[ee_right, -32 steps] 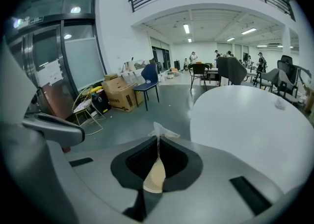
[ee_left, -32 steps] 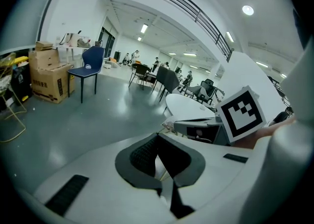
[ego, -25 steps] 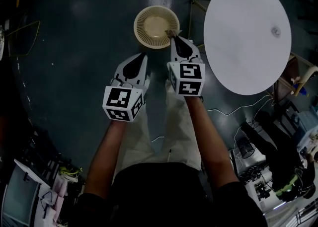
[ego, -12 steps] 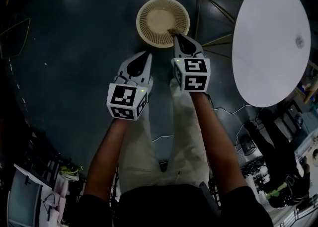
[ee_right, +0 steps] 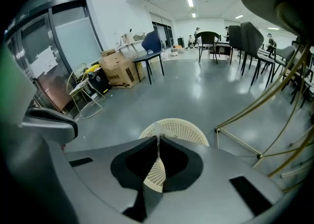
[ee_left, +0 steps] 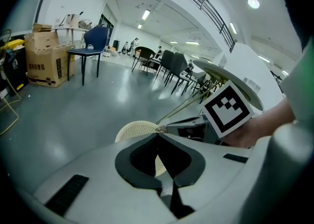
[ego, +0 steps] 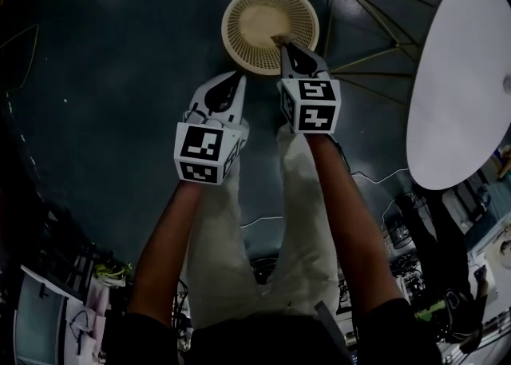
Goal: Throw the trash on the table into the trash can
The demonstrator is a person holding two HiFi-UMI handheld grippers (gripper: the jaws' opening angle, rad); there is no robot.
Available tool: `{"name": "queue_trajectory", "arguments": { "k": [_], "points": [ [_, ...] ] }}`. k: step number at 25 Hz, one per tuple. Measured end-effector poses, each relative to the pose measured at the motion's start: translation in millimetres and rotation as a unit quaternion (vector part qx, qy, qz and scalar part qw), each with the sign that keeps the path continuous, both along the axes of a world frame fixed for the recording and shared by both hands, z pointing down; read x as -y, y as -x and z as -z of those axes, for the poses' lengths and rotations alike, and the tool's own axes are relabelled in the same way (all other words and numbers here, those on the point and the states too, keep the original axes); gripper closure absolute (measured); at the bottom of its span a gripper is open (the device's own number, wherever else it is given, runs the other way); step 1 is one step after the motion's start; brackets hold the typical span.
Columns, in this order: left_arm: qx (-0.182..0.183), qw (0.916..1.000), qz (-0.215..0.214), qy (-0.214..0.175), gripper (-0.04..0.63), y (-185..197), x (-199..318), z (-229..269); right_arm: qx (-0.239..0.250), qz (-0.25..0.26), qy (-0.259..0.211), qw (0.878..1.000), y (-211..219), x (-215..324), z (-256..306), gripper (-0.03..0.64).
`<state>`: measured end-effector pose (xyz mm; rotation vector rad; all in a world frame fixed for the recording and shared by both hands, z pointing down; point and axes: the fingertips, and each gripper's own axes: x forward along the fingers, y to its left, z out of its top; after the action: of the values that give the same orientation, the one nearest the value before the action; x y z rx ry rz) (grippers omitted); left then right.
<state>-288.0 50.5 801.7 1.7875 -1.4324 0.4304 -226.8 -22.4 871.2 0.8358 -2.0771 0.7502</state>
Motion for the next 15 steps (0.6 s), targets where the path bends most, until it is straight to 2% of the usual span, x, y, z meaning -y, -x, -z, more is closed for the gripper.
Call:
{"name": "queue_trajectory", "arguments": {
  "k": [9, 11, 15],
  "points": [
    [0.006, 1.0000, 0.002, -0.002, 0.588, 5, -3, -32, -0.025, 0.008, 0.002, 1.000, -2, -2, -54, 0.578],
    [0.006, 1.0000, 0.000, -0.001, 0.588, 5, -3, -35, -0.021, 0.007, 0.013, 1.000, -3, -3, -61, 0.458],
    [0.008, 0.9999, -0.005, -0.003, 0.588, 7, -9, -32, -0.018, -0.002, 0.013, 1.000, -1, -7, -55, 0.456]
  ]
}}
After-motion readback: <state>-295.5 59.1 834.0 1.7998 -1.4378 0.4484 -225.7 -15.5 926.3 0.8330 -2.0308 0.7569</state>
